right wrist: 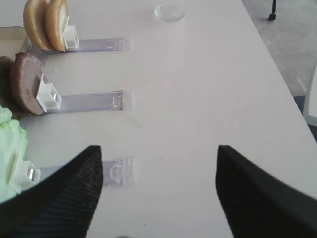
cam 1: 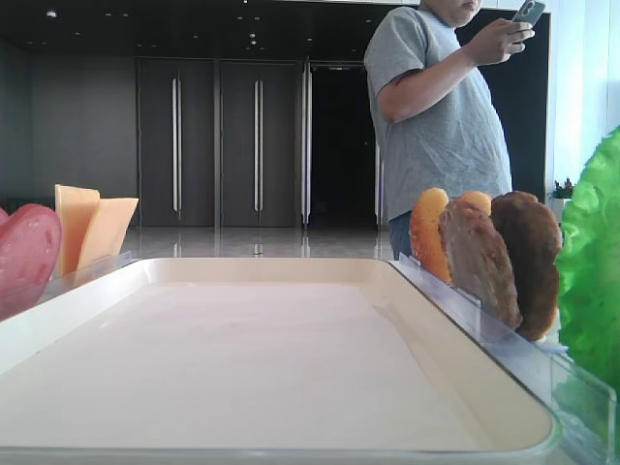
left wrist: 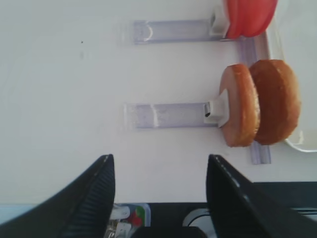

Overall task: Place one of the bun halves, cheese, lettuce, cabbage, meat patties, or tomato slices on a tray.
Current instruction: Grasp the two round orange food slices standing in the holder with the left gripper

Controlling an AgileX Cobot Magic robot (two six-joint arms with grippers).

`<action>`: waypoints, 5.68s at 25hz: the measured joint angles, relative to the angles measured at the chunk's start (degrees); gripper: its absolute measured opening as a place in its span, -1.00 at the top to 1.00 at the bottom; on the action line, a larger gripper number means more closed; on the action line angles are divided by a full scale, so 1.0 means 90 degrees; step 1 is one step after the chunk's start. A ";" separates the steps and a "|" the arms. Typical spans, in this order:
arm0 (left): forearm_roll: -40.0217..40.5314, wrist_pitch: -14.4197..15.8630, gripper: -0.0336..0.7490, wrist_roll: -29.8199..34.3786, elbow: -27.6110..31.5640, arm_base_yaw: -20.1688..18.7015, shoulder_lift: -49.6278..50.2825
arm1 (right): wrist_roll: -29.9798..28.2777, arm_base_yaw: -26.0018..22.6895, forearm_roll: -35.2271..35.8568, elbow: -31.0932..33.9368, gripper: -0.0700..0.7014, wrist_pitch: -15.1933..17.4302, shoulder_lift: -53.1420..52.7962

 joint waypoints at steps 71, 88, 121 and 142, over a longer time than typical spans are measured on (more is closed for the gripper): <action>-0.0111 -0.0266 -0.24 -0.3266 -0.1201 -0.2654 0.4436 | 0.0000 0.0000 0.0000 0.0000 -0.39 0.0000 0.0000; -0.0063 -0.0885 -0.24 -0.4267 -0.1201 -0.3730 0.5610 | 0.0000 0.0000 0.0000 0.0000 -0.39 0.0000 0.0000; 0.0097 -0.1347 -0.24 -0.4271 -0.1201 -0.3730 0.6056 | 0.0000 0.0000 0.0000 0.0000 -0.39 0.0000 0.0000; 0.0077 -0.1175 -0.24 -0.4271 -0.1213 -0.3730 0.6630 | 0.0000 0.0000 0.0000 0.0000 -0.39 0.0000 0.0000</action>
